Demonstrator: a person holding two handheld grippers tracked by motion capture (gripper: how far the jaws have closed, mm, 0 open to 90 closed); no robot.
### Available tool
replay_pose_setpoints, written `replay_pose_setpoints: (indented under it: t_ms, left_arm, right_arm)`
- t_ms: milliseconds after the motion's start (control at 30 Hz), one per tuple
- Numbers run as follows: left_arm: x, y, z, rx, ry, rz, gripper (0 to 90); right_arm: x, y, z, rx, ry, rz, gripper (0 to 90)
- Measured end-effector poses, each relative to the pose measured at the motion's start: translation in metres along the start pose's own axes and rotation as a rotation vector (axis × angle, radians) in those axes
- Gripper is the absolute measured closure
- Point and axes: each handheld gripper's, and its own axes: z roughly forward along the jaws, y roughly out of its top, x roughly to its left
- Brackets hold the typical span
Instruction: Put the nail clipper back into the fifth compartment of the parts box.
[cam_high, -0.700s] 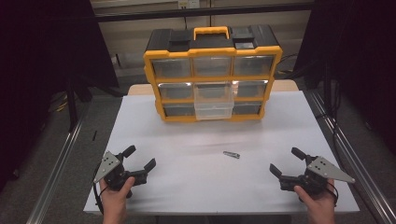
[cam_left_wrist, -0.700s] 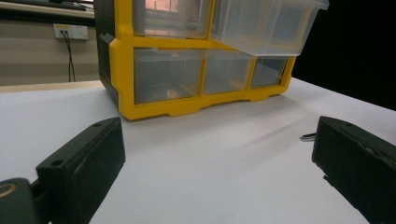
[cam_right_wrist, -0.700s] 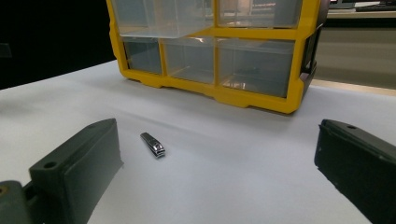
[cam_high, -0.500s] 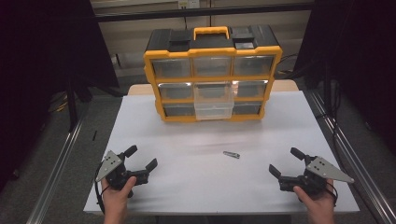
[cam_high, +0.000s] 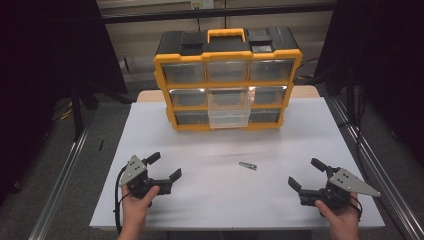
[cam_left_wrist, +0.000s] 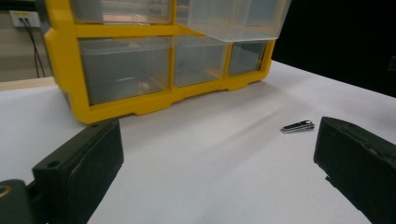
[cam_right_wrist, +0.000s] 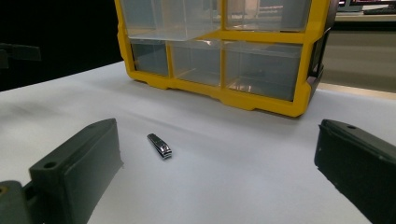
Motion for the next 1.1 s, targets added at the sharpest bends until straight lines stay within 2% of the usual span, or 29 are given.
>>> replay_pose_setpoints:
  t_ms: [33,67,100,167,200,233,267,333,367,433,467,500,567,600,633,667,700,833,867,900,1000,1067,1100]
  left_arm:
    - [-0.001,0.001,0.003,-0.004,-0.004,-0.002,1.2]
    - [-0.001,0.002,0.005,0.01,-0.015,0.016,1.2]
    - [-0.005,0.005,0.011,0.026,-0.032,0.005,1.3]
    - [-0.007,0.006,0.014,0.031,-0.029,0.011,1.3]
    - [-0.009,0.008,0.019,0.046,-0.061,0.022,1.3]
    - [-0.013,0.008,0.023,0.034,-0.066,-0.004,1.3]
    - [-0.014,0.009,0.026,0.045,-0.068,0.011,1.3]
    - [-0.017,0.009,0.03,0.043,-0.071,0.004,1.4]
    - [-0.018,0.01,0.036,0.059,-0.092,0.03,1.3]
    - [-0.02,0.01,0.039,0.068,-0.099,0.042,1.2]
    - [-0.022,0.01,0.043,0.075,-0.101,0.039,1.4]
    - [-0.024,0.01,0.046,0.066,-0.101,0.017,1.5]
    - [-0.027,0.012,0.053,0.09,-0.107,0.042,1.4]
    - [-0.03,0.012,0.056,0.076,-0.11,0.016,1.5]
    - [-0.03,0.012,0.056,0.076,-0.11,0.016,1.5]
    - [-0.032,0.013,0.061,0.091,-0.123,0.039,1.3]
    - [-0.033,0.013,0.065,0.091,-0.136,0.034,1.6]
    - [-0.037,0.014,0.072,0.104,-0.129,0.044,1.6]
    - [-0.04,0.014,0.078,0.103,-0.138,0.036,1.6]
    - [-0.041,0.014,0.081,0.118,-0.146,0.051,1.6]
    - [-0.043,0.015,0.086,0.124,-0.155,0.046,1.6]
    - [-0.046,0.016,0.091,0.14,-0.159,0.052,1.5]
    - [-0.05,0.017,0.096,0.151,-0.165,0.042,1.7]
  right_arm:
    - [0.001,0.0,0.0,-0.002,-0.004,0.003,0.0]
    - [0.001,0.0,0.0,-0.002,-0.004,0.003,0.0]
    - [0.001,0.0,0.0,0.0,-0.006,-0.001,0.0]
    - [0.002,0.0,0.001,0.0,-0.006,-0.004,0.0]
    - [0.003,0.001,0.001,0.002,0.003,-0.008,0.0]
    - [0.003,0.001,0.001,0.002,0.007,-0.012,0.0]
    - [0.003,0.001,0.001,0.001,0.008,-0.013,0.0]
    - [0.003,0.001,0.001,0.0,0.012,-0.013,0.0]
    - [0.003,0.001,0.001,0.004,0.007,-0.005,0.0]
    - [0.003,0.0,0.0,0.005,0.01,-0.005,0.0]
    - [0.003,0.0,0.001,0.002,0.006,0.005,0.0]
    - [0.002,0.0,0.001,0.0,0.006,0.003,0.0]
    - [0.002,0.0,0.0,0.002,0.006,0.002,0.0]
    - [0.002,0.0,0.0,0.003,0.008,0.003,0.0]
    - [0.002,0.0,0.001,0.001,0.011,0.003,0.0]
    - [0.002,0.0,0.001,0.001,0.012,0.004,0.0]
    - [0.002,0.0,0.001,0.001,0.012,0.005,0.0]
    - [0.003,0.0,0.001,0.002,0.017,0.006,0.0]
    - [0.003,0.0,0.001,0.001,0.017,0.005,0.0]
    - [0.003,0.0,0.001,0.001,0.019,0.002,0.0]
    - [0.002,0.0,0.001,-0.001,0.012,0.006,0.0]
    - [0.002,0.0,0.001,-0.005,0.012,0.009,0.0]
    - [0.001,0.0,0.0,-0.001,0.012,0.009,0.0]
